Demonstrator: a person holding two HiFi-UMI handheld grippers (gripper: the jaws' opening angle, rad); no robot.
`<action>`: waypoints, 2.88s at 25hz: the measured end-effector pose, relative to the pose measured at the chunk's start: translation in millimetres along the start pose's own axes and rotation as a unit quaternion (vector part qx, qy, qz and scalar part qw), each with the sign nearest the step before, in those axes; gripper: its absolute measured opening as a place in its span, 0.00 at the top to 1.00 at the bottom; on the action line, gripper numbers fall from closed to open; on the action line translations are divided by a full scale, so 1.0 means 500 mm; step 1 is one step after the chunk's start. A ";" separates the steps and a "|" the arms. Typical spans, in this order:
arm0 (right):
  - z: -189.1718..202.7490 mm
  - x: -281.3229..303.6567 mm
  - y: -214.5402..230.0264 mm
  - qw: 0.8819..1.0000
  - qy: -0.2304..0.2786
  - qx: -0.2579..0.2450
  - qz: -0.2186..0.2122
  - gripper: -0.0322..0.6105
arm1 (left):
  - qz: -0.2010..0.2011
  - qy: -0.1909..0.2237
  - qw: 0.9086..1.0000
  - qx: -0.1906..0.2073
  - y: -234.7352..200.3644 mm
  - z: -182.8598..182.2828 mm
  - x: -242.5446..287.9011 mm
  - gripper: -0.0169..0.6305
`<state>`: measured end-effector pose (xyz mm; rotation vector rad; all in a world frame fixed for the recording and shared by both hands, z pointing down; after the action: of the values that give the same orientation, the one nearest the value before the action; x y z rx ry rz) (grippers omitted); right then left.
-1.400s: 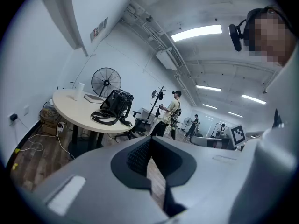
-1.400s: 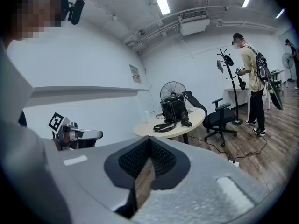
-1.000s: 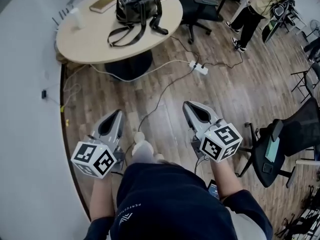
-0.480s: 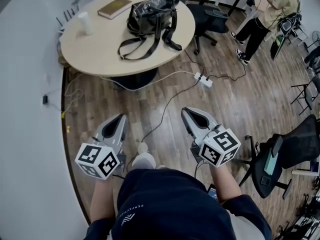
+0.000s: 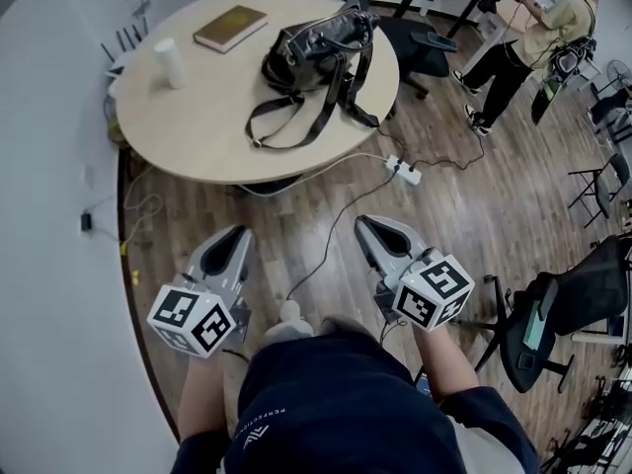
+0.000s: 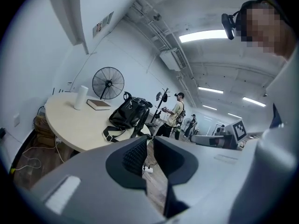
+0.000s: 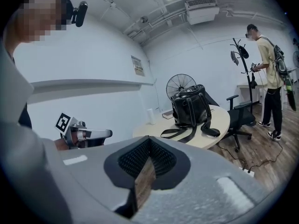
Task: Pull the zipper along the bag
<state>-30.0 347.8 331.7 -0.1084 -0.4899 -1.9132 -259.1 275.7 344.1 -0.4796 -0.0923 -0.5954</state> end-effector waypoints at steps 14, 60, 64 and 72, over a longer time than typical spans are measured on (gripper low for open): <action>-0.088 0.163 0.114 0.999 -0.014 -0.034 -0.032 0.92 | -0.023 0.000 0.999 -0.023 -0.113 -0.054 0.162 0.82; -0.261 0.419 0.515 0.997 -0.063 -0.040 0.002 0.84 | 0.083 0.008 0.995 -0.048 -0.264 -0.323 0.623 0.70; -0.265 0.434 0.523 0.997 -0.069 -0.045 0.007 0.84 | 0.112 0.006 0.992 -0.053 -0.267 -0.324 0.638 0.68; -0.269 0.462 0.538 0.996 -0.080 -0.048 0.014 0.84 | 0.184 -0.009 0.981 -0.059 -0.278 -0.323 0.658 0.67</action>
<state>144.2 11.7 355.3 -0.3319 -0.5007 -1.9101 -72.9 -68.9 329.7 -0.6011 0.0148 -0.2336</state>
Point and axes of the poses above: the fingertips, and each gripper's own axes: x forward along the fingers, y to its right, z out of its underside, the point moved 5 cm from there along -x, backward along the fingers, and after that the axes turned 2 degrees about -y, right-handed, at the moved point
